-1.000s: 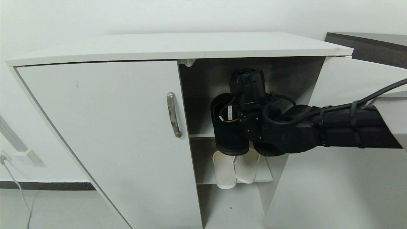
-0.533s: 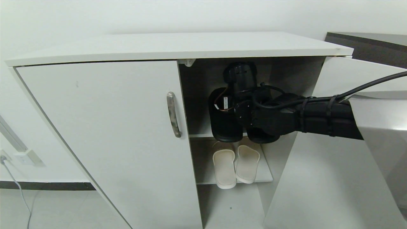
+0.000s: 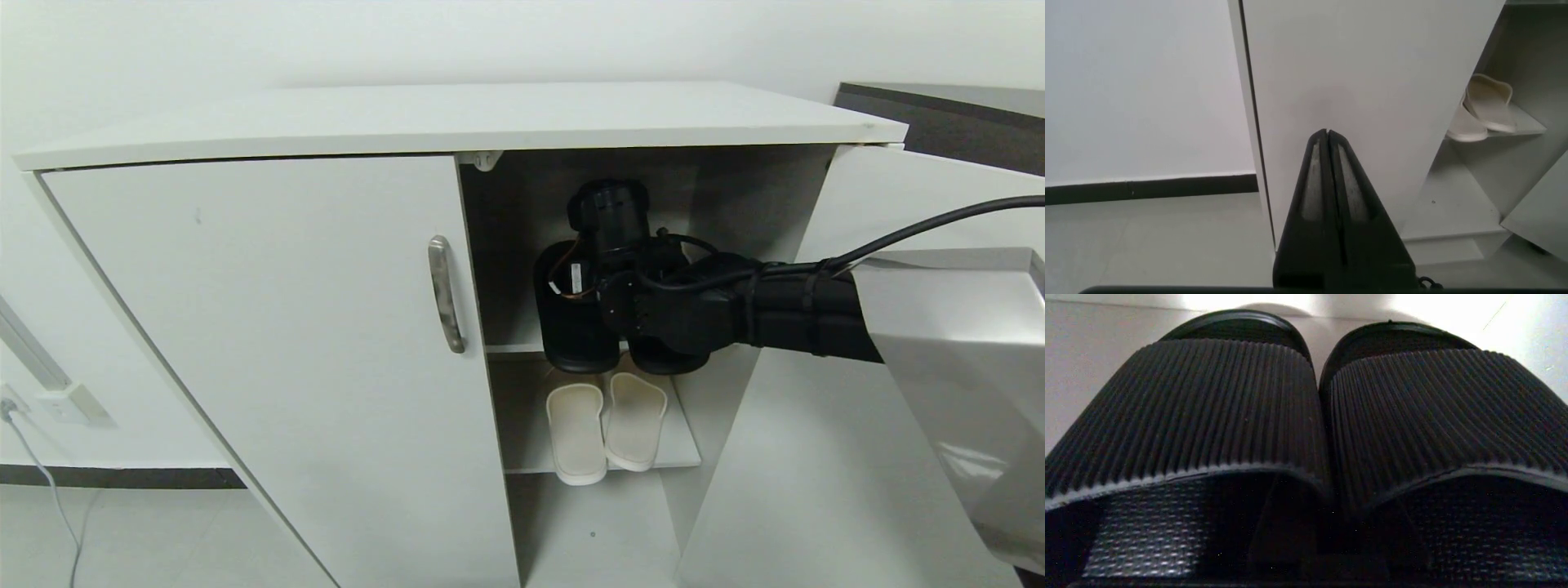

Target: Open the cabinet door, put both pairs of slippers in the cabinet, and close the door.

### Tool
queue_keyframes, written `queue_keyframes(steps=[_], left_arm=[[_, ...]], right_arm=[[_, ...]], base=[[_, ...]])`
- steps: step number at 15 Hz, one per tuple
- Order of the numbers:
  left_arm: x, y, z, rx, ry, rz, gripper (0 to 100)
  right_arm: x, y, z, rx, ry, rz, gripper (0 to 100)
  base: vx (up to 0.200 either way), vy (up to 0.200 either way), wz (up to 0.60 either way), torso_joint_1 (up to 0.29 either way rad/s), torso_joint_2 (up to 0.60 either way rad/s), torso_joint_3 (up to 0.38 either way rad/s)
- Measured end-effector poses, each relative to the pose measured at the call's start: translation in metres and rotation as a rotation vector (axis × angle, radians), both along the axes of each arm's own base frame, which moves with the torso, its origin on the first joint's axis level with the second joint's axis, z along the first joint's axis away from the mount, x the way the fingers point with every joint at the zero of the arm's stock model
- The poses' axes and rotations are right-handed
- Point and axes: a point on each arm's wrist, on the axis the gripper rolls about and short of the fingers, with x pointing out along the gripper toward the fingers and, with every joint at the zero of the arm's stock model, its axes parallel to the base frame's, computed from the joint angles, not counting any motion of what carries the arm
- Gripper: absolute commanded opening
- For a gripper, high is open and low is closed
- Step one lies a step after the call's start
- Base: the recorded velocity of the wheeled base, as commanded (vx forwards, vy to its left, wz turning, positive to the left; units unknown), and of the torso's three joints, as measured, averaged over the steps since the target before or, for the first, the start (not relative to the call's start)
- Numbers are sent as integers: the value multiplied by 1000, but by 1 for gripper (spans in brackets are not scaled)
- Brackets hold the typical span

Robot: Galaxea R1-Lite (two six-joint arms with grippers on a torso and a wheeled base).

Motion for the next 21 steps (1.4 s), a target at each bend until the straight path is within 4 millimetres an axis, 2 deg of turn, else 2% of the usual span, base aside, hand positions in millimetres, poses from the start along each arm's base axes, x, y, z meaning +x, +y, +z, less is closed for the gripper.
queue_keyframes(steps=[2,3,7,10,18,21], left_arm=[[0,0,0,0,0,0,0],[0,0,0,0,0,0,0],[0,0,0,0,0,-1,0],[0,0,0,0,0,0,0],[0,0,0,0,0,0,0],[0,0,0,0,0,-1,0]], right_arm=[[1,0,-1,1,1,-2,0],[0,0,-1,2,1,-1,100],[0,0,-1,5,1,-4,100],[-8,2,6,12,-6,4,100],[-48,-14,8,0,49,29,100],[-72,-17,5,18,56,70,100]], base=[[0,0,0,0,0,0],[0,0,0,0,0,0],[0,0,0,0,0,0],[0,0,0,0,0,0],[0,0,0,0,0,0],[0,0,0,0,0,0]])
